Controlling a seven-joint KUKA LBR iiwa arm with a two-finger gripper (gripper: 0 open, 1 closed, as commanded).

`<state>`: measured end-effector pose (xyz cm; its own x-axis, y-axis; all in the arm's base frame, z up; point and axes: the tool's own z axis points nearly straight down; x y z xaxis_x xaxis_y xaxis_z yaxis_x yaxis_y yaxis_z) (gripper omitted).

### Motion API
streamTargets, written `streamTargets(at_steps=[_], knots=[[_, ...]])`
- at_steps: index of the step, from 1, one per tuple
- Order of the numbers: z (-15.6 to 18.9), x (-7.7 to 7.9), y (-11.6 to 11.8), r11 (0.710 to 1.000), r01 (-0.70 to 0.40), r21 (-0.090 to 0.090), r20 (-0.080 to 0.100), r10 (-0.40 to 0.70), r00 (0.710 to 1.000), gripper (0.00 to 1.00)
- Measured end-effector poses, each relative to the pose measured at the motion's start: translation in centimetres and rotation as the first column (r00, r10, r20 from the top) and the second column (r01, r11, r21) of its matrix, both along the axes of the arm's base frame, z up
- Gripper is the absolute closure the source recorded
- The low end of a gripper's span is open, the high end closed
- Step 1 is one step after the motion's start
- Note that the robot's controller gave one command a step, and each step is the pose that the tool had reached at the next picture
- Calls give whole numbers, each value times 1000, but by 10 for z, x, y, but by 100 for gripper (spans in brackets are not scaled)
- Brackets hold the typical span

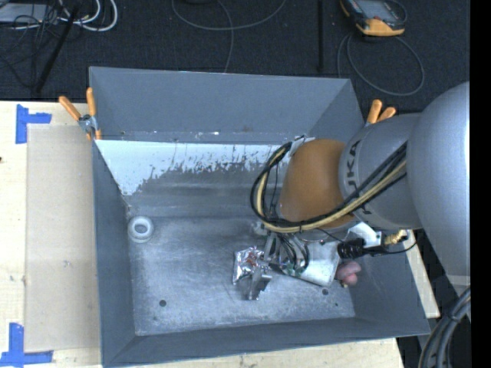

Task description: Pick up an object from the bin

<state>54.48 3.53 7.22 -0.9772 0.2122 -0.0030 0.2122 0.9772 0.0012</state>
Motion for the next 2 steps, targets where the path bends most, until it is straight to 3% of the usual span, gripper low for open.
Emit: streamTargets(at_steps=[1, 2], knots=[[4, 3, 0, 1000, 0, 1, 8, 0, 1000, 100], [20, 4, 0, 1000, -2, 0, -2, 2, 1000, 100]])
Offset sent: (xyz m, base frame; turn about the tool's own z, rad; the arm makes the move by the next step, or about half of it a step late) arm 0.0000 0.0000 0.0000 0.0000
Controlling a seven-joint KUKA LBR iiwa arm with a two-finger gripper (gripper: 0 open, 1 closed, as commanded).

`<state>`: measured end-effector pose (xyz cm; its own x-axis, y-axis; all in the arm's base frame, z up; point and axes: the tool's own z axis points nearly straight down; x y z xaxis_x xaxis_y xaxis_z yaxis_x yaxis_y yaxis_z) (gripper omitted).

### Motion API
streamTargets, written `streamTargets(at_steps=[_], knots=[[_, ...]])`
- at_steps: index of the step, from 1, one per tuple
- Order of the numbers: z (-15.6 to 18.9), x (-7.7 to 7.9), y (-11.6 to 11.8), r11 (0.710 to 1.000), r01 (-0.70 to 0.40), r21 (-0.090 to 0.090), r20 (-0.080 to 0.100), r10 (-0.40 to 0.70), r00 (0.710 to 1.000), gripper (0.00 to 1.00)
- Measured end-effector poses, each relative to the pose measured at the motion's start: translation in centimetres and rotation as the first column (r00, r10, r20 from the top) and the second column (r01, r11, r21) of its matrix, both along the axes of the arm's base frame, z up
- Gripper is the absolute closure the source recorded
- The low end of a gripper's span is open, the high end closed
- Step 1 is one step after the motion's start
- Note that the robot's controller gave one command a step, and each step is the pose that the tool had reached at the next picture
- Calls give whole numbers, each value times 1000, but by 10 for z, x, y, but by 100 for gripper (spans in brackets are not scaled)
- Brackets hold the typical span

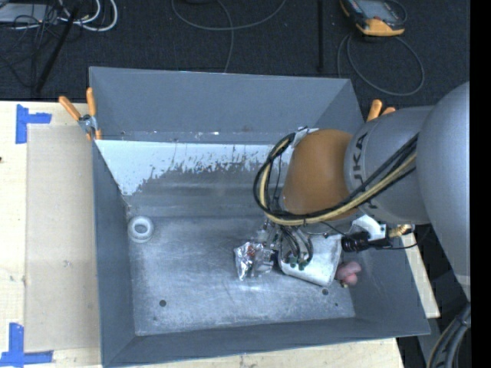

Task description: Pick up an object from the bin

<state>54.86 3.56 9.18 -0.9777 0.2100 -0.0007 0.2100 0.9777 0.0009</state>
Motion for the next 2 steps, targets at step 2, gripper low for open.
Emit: streamTargets(at_steps=[2], knots=[[106, 3, 0, 1000, -8, 0, 1, 8, 1000, 100]])
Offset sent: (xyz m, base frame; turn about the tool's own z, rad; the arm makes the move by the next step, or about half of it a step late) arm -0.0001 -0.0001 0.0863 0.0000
